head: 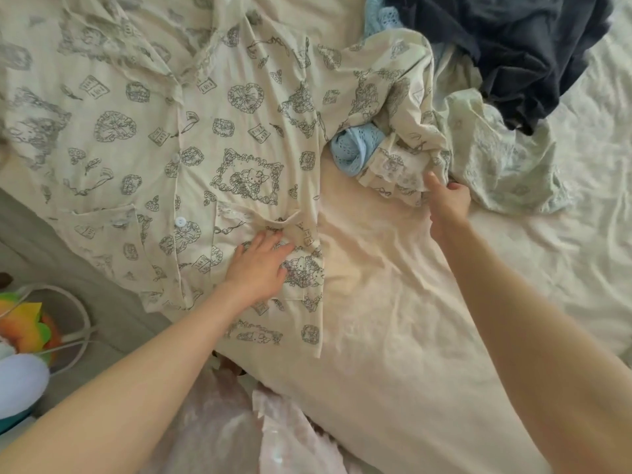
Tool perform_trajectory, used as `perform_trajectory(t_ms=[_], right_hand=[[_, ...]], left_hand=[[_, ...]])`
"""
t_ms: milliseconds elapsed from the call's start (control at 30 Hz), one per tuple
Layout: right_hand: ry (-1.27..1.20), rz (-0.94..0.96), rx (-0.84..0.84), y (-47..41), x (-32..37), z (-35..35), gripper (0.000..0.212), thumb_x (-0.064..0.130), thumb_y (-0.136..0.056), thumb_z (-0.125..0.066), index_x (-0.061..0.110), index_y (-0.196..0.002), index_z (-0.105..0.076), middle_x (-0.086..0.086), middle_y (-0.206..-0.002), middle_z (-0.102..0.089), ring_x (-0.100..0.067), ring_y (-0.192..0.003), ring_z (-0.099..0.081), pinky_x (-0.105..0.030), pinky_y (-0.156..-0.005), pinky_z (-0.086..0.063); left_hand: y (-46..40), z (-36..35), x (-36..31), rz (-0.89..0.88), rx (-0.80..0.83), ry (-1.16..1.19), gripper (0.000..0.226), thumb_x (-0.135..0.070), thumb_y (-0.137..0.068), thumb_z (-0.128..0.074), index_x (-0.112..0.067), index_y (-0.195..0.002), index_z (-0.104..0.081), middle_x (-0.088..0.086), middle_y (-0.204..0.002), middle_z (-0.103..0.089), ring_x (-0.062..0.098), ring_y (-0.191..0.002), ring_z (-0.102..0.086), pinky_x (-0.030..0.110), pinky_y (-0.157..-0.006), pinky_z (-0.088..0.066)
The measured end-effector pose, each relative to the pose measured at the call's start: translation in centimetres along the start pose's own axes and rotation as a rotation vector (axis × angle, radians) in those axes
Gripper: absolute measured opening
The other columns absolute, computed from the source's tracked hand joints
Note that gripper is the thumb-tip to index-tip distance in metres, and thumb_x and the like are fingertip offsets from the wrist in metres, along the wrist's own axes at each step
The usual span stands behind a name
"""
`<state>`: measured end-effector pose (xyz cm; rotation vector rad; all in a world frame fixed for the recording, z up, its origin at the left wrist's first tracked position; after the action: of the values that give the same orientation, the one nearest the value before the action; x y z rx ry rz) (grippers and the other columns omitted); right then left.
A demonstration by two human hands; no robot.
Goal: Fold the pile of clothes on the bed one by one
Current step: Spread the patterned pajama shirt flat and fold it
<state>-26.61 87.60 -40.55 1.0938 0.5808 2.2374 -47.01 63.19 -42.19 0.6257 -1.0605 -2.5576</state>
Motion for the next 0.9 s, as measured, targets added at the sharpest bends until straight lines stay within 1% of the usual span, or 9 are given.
perform_trajectory(t_ms=[100,200,300,400,467,533,633,733,900], right_hand=[[0.206,0.091,-0.144,0.3,1.1,1.1,0.025,0.028,-0.087,-0.057,0.013,-0.105,-0.06,-0.009,-0.12,-0.058,-0.025,-0.114,-0.052,-0.038,-0.098,-0.043],[0.186,0.626,-0.224,5.9,3.9,1.2,0.014,0.016,-0.089,-0.057,0.004,-0.096,-0.06,-0.009,-0.102,-0.057,-0.023,-0.1,-0.052,-0.032,-0.09,-0.041],[0.176,1.095,0.082,13.6,4.5,-1.4,0.006,-0.002,-0.082,-0.062,-0.005,-0.08,-0.058,-0.02,-0.091,-0.063,-0.028,-0.083,-0.059,-0.034,-0.076,-0.044],[0.318,1.264,0.456,18.5,2.7,-4.6,0.005,-0.004,-0.082,-0.065,-0.007,-0.08,-0.062,-0.022,-0.105,-0.066,-0.032,-0.096,-0.065,-0.033,-0.083,-0.049],[0.393,1.244,0.608,19.7,1.3,-6.0,0.008,0.002,-0.085,-0.064,-0.004,-0.089,-0.067,-0.016,-0.112,-0.066,-0.03,-0.109,-0.062,-0.037,-0.092,-0.049],[0.383,1.111,0.631,19.2,0.5,-6.3,0.013,0.008,-0.09,-0.061,0.001,-0.095,-0.07,-0.011,-0.103,-0.07,-0.028,-0.098,-0.065,-0.041,-0.085,-0.051],[0.265,0.813,0.531,17.1,0.6,-5.8,0.015,0.014,-0.094,-0.056,0.007,-0.092,-0.07,-0.001,-0.081,-0.07,-0.017,-0.077,-0.065,-0.034,-0.073,-0.052],[0.192,0.545,0.502,15.5,0.8,-6.2,0.014,0.019,-0.096,-0.051,0.017,-0.094,-0.065,0.013,-0.077,-0.066,-0.004,-0.075,-0.063,-0.022,-0.071,-0.048],[0.202,0.354,0.642,15.4,1.6,-11.3,0.022,0.02,-0.099,-0.046,0.006,-0.104,-0.063,-0.003,-0.091,-0.066,-0.015,-0.082,-0.062,-0.035,-0.078,-0.052]], left_hand=[[-0.2,1.4,-0.2,-0.006,-0.002,0.172,0.047,-0.026,-0.097,-0.042,-0.022,-0.143,-0.036,0.004,-0.153,-0.026,0.022,-0.142,-0.02,0.043,-0.114,-0.024],[-0.1,4.3,-0.7,0.14,-0.116,0.717,0.038,-0.035,-0.098,-0.044,-0.018,-0.131,-0.051,0.0,-0.135,-0.052,0.015,-0.121,-0.049,0.034,-0.1,-0.04],[-0.2,7.4,-2.7,0.129,-0.025,1.479,0.062,-0.061,-0.083,-0.045,-0.024,-0.133,-0.045,-0.005,-0.123,-0.061,0.01,-0.108,-0.06,0.036,-0.094,-0.046],[-0.5,10.4,-4.0,0.026,0.014,1.565,0.058,-0.055,-0.075,-0.058,-0.025,-0.124,-0.049,0.0,-0.11,-0.067,0.013,-0.094,-0.067,0.032,-0.079,-0.054],[-0.6,11.5,-3.2,0.082,-0.114,1.3,0.041,-0.028,-0.083,-0.066,-0.018,-0.121,-0.052,0.003,-0.107,-0.066,0.013,-0.089,-0.066,0.027,-0.076,-0.053],[-0.2,11.9,-1.3,0.139,-0.241,1.123,0.02,-0.015,-0.092,-0.055,-0.015,-0.112,-0.056,0.003,-0.099,-0.064,0.007,-0.083,-0.065,0.022,-0.075,-0.052],[2.0,11.7,2.6,0.229,-0.327,1.397,0.015,-0.017,-0.097,-0.047,-0.02,-0.092,-0.061,0.001,-0.085,-0.068,0.007,-0.065,-0.066,0.023,-0.058,-0.055],[5.2,10.4,8.1,0.397,-0.418,1.647,0.025,-0.025,-0.095,-0.049,-0.023,-0.079,-0.068,-0.004,-0.073,-0.072,0.015,-0.069,-0.069,0.03,-0.059,-0.056],[7.7,6.8,15.1,0.723,-0.326,1.055,0.035,-0.016,-0.096,-0.043,-0.012,-0.13,-0.052,0.009,-0.136,-0.051,0.027,-0.123,-0.048,0.042,-0.103,-0.037]])
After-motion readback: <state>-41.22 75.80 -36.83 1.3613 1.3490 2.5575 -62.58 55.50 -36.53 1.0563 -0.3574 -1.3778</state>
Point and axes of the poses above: each hand's wrist, its own y-axis away from the middle knuckle, its own z-axis out of the back of the hand, x = y × z, the point moved 5 cm from there along -y, towards the middle knuckle
